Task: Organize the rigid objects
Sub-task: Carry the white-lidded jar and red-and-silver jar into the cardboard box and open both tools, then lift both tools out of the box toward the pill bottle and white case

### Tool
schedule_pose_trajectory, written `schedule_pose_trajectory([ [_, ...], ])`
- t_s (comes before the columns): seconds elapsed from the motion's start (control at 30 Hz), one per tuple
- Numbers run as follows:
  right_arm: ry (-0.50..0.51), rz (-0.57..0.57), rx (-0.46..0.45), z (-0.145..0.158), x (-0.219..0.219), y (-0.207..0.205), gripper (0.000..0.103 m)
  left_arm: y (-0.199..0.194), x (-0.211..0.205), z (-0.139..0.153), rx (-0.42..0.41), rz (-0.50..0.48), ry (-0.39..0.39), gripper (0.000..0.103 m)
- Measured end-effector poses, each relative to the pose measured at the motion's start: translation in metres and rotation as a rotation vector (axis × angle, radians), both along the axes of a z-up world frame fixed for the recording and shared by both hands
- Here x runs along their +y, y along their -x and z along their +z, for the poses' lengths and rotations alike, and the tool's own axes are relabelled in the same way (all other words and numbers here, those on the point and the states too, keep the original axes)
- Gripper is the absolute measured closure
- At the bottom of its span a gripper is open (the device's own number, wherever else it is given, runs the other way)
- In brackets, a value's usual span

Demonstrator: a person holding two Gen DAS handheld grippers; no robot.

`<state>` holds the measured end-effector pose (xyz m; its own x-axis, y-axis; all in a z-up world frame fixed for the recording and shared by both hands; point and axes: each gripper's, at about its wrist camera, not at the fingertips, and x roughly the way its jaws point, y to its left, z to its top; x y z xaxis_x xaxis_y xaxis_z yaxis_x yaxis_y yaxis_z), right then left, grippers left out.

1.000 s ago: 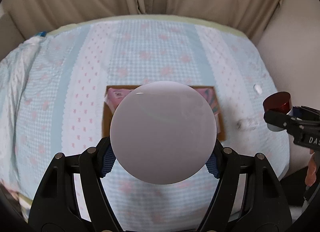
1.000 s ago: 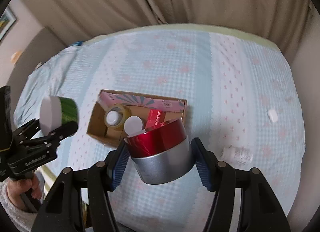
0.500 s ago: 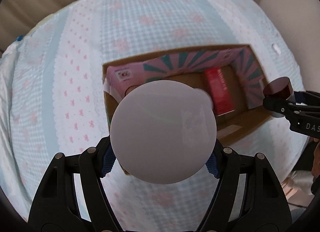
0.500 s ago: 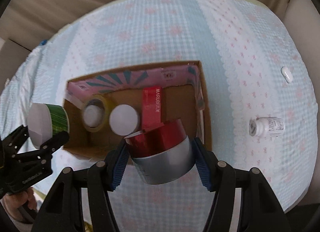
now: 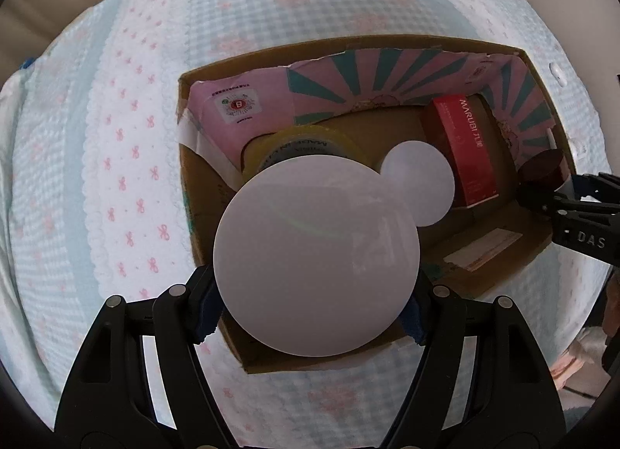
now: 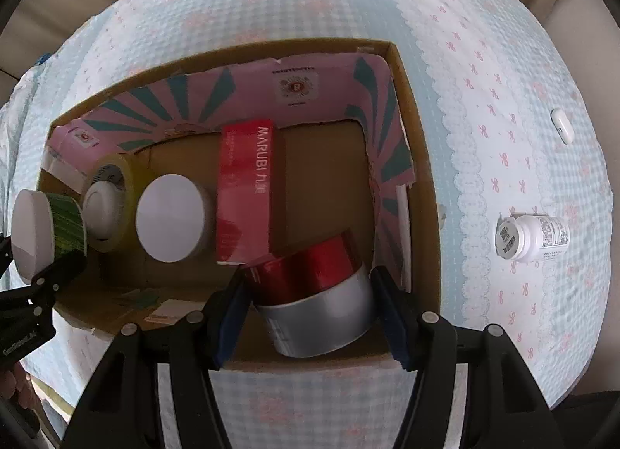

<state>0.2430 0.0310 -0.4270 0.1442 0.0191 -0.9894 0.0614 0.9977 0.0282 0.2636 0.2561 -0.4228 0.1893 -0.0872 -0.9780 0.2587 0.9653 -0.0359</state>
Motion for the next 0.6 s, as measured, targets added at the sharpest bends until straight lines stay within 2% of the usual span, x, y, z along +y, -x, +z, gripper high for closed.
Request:
schedule_pose_trajectory([
  [0.07,-0.011,-0.016,0.014,-0.004,-0.004,-0.002,0.045,0.001,-0.002,-0.001,-0.001,-0.003,-0.004,0.029],
  [0.1,-0.033,-0.027,0.023,-0.007,-0.007,-0.003,0.045,0.002,-0.003,0.001,-0.014,-0.006,-0.008,0.012],
  [0.17,-0.070,-0.057,0.000,-0.007,-0.014,-0.002,0.041,0.004,-0.006,0.011,-0.032,-0.020,0.048,0.000],
  [0.23,-0.114,-0.064,-0.038,-0.002,-0.016,0.002,0.016,0.006,-0.010,0.020,-0.067,-0.032,0.020,0.000],
  [0.3,-0.126,-0.034,-0.078,0.004,-0.012,0.005,0.000,0.008,-0.012,0.025,-0.073,-0.036,0.014,0.000],
  [0.4,-0.093,0.010,-0.115,0.011,-0.006,0.012,0.000,0.013,-0.006,0.030,-0.070,-0.004,0.032,0.000],
  [0.6,-0.091,0.007,-0.146,0.021,-0.013,0.027,0.000,0.029,0.009,0.039,-0.069,0.065,0.050,0.000],
])
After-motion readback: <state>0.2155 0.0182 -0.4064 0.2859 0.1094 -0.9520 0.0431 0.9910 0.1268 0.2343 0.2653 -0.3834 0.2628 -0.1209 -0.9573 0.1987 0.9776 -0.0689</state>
